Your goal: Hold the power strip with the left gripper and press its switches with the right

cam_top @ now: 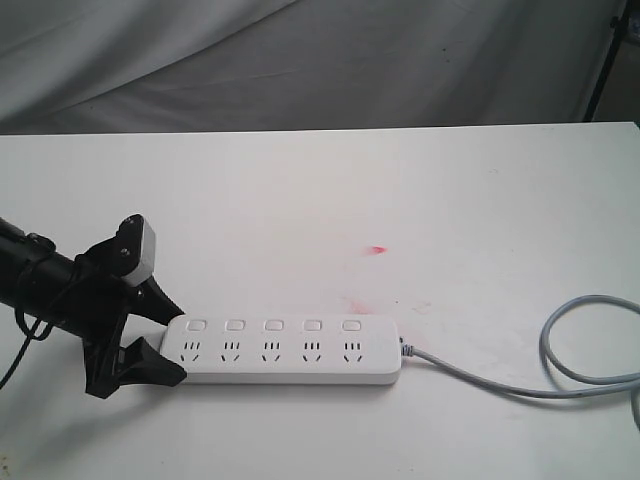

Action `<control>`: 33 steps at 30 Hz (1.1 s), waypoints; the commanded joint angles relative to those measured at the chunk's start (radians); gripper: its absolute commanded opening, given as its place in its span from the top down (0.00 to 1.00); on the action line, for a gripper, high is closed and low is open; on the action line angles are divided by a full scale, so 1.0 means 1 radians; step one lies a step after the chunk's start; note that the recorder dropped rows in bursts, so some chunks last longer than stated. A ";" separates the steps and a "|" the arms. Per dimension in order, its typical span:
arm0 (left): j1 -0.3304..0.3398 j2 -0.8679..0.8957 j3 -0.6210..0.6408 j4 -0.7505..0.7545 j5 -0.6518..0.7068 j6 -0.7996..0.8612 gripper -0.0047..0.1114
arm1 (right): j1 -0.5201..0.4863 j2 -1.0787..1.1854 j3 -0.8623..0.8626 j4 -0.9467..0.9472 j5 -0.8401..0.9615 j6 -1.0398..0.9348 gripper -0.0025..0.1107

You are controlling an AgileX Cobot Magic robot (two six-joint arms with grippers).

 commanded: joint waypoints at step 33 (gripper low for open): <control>-0.007 -0.040 -0.001 -0.011 0.002 0.003 0.18 | -0.008 -0.005 0.004 0.005 0.000 -0.001 0.98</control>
